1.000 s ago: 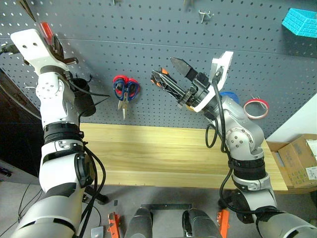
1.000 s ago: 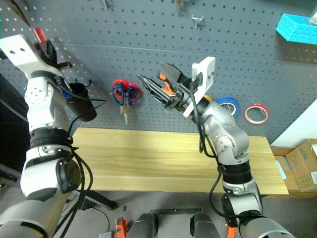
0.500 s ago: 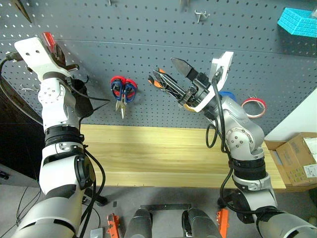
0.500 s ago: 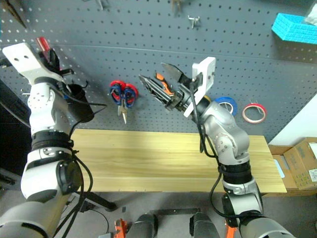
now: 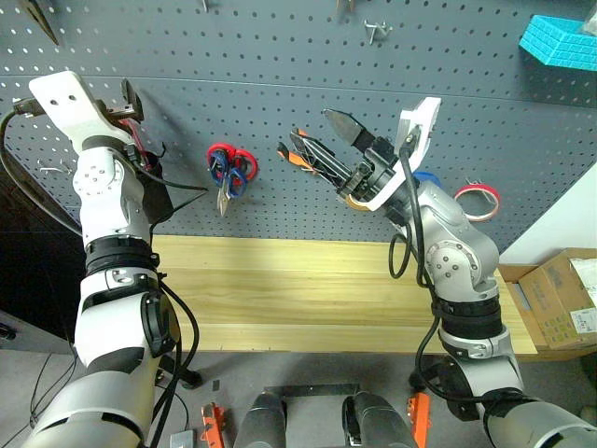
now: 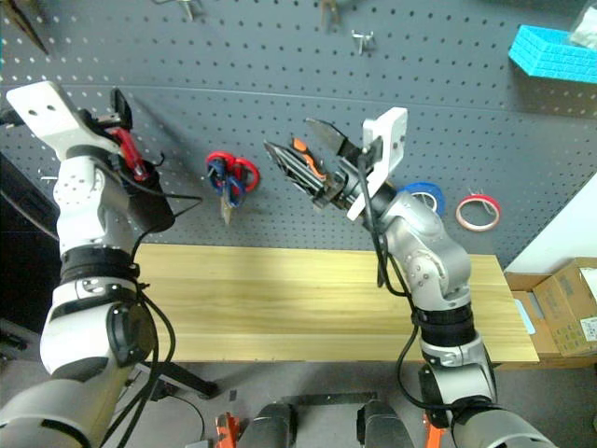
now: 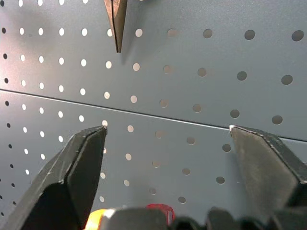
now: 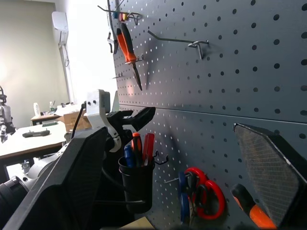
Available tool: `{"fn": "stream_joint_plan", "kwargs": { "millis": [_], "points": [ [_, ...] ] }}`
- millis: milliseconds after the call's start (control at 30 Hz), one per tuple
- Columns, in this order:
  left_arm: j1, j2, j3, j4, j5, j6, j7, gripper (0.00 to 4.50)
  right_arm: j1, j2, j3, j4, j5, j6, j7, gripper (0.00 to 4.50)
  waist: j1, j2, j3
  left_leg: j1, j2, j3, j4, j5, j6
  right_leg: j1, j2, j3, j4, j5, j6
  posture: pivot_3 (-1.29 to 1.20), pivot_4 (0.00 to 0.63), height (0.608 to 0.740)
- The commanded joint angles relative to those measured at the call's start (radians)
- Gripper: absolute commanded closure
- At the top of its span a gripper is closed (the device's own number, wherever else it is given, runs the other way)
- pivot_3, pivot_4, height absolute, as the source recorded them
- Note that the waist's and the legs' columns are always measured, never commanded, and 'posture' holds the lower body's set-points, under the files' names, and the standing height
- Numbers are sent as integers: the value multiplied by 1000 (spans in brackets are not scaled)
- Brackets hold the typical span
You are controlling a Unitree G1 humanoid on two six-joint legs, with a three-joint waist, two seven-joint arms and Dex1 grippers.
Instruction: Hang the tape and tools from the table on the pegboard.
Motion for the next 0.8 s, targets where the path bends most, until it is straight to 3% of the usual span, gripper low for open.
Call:
{"fn": "stream_joint_plan", "kwargs": {
  "millis": [33,167,400,633,800],
  "points": [
    [-5,-2,-14,-60,-6,-3,-2,24,-2,-9,-17,-47,9,-2,-2,0,0,0,0,0,0,0,0,0,0,0,0,0,0,0,0,105,90,740],
    [29,-35,-34,-154,-28,20,-43,24,4,-18,-14,-51,10,3,2,0,1,0,0,0,0,0,0,0,0,1,0,0,0,0,0,103,91,740],
    [164,-125,-149,-535,-68,208,-117,24,68,-59,-4,-105,-35,12,-35,0,0,0,0,0,0,0,0,0,0,1,0,1,-1,0,0,101,92,740],
    [343,-259,-265,-870,-131,430,-126,24,235,-62,31,-212,-199,-20,-173,0,-6,3,-3,3,0,1,0,0,0,3,0,2,-1,-1,1,81,81,740],
    [439,-340,-313,-983,-148,532,-103,24,396,-61,37,-303,-298,-27,-273,0,-8,4,-4,3,0,1,0,0,0,3,0,3,0,-3,4,66,79,740]
  ]
}}
